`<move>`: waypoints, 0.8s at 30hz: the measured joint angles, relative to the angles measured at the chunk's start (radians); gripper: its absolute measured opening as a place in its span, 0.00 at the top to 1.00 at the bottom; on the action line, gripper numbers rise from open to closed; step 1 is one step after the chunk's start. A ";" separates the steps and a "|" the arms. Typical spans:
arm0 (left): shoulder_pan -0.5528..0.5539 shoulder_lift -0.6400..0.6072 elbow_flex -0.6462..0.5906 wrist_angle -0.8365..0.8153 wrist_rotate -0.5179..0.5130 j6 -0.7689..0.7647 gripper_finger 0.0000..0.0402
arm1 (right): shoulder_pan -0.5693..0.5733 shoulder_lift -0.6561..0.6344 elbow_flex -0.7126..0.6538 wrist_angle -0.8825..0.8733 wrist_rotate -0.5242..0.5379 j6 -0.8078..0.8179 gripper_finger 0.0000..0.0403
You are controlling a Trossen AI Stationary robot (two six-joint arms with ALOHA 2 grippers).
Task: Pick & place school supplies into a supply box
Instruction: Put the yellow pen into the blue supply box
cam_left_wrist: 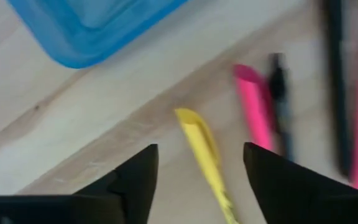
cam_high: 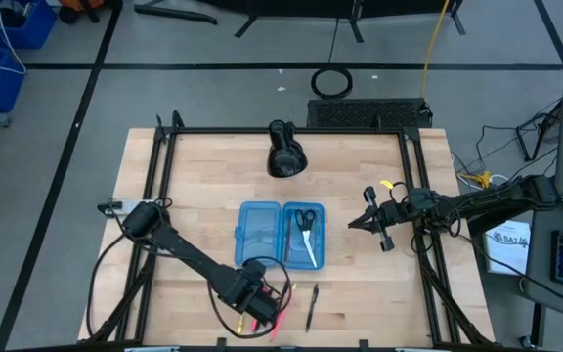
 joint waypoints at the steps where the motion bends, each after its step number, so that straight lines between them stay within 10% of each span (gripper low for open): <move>1: 0.000 0.000 -0.016 0.001 0.000 -0.010 0.38 | 0.000 0.000 0.000 0.000 0.000 0.000 1.00; 24: -0.008 0.049 -0.166 0.231 0.086 -0.018 0.33 | 0.000 0.000 0.000 -0.001 0.000 -0.003 1.00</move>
